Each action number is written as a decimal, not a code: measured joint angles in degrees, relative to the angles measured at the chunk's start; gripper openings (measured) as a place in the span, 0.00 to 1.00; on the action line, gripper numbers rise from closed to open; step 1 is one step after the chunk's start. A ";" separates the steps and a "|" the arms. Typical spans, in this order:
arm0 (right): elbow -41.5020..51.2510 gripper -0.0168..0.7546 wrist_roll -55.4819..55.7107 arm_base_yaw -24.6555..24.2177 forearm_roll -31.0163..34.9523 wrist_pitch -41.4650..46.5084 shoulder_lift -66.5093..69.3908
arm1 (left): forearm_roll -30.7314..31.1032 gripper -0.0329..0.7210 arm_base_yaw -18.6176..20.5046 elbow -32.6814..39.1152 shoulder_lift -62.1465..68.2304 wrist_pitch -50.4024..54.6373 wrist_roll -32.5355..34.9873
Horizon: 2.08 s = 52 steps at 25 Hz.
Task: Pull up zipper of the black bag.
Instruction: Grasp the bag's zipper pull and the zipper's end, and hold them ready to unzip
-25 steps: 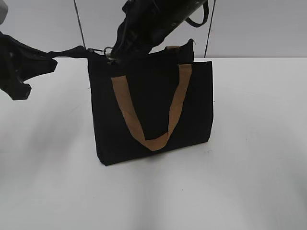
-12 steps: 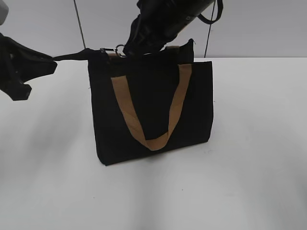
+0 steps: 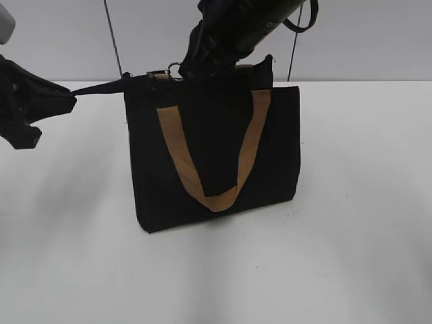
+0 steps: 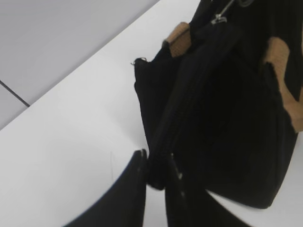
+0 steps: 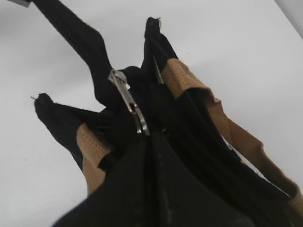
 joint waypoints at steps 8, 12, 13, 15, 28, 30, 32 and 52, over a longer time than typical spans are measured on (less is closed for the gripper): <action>0.00 0.02 0.05 -0.07 -1.54 0.15 0.00 | 7.28 0.14 0.69 0.00 0.00 -0.21 -6.20; 0.00 0.02 0.25 -0.07 -3.16 0.22 0.00 | 8.32 0.14 2.70 0.00 0.00 1.28 -7.70; 0.00 0.02 0.50 -0.17 -3.31 0.23 0.00 | 8.37 0.14 3.30 0.00 0.00 1.93 -7.75; 0.00 0.02 1.15 -0.40 -3.37 0.35 0.00 | 8.37 0.14 4.11 0.00 0.00 3.21 -7.88; 0.00 0.02 2.81 -7.57 -4.83 3.43 0.00 | 8.64 0.14 4.83 0.00 0.00 4.09 -7.96; 0.00 0.02 2.81 -9.18 -4.79 4.10 0.00 | 8.64 0.13 4.83 0.00 0.00 4.10 -7.95; 0.00 0.02 2.86 -10.69 -4.65 5.20 0.00 | 8.64 0.13 4.83 0.00 0.00 4.15 -7.95; 0.00 0.08 2.86 -16.89 -3.62 8.96 0.00 | 8.59 0.14 4.83 0.00 0.00 4.96 -8.01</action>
